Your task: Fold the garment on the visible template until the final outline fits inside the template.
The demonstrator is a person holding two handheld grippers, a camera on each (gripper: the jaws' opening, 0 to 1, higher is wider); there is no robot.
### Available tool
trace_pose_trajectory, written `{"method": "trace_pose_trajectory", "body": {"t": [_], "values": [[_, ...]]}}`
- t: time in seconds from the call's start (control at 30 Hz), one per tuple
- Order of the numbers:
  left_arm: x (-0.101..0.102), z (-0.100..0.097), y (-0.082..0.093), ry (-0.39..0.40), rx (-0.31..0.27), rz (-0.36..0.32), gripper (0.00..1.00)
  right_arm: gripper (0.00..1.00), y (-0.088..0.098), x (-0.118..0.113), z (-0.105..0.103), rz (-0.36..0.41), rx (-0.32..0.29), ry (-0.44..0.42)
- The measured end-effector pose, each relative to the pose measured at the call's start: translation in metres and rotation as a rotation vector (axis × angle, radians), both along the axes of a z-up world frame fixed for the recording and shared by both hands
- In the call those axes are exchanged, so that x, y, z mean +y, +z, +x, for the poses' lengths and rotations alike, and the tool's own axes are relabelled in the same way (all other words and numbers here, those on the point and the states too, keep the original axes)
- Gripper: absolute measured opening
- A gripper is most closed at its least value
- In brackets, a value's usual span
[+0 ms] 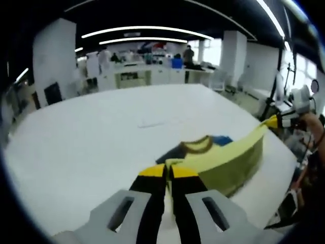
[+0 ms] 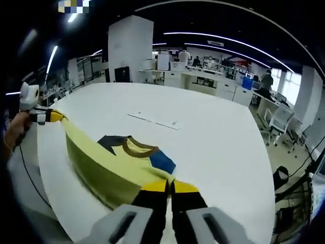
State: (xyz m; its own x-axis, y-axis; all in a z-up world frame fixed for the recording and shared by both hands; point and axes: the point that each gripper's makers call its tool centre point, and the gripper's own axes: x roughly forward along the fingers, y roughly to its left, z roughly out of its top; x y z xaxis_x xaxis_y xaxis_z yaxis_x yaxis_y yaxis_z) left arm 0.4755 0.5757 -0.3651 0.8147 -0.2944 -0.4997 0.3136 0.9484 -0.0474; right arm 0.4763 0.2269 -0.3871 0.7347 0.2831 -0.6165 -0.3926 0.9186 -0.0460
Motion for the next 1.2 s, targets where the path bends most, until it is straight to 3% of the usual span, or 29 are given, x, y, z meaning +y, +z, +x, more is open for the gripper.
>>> {"method": "trace_pose_trajectory", "body": {"t": [0.3, 0.77, 1.07, 1.2], "values": [[0.002, 0.032, -0.009, 0.060, -0.025, 0.012, 0.00, 0.00, -0.004, -0.001, 0.028, 0.014, -0.039, -0.046], [0.006, 0.066, -0.037, 0.149, -0.021, -0.027, 0.00, 0.00, -0.032, -0.001, 0.064, 0.052, -0.034, -0.139], [0.010, 0.088, -0.071, 0.229, 0.017, -0.092, 0.00, 0.00, -0.061, 0.000, 0.085, 0.070, -0.003, -0.197], [0.010, 0.094, -0.087, 0.236, 0.031, -0.080, 0.00, 0.00, -0.076, -0.001, 0.091, 0.078, 0.022, -0.220]]}}
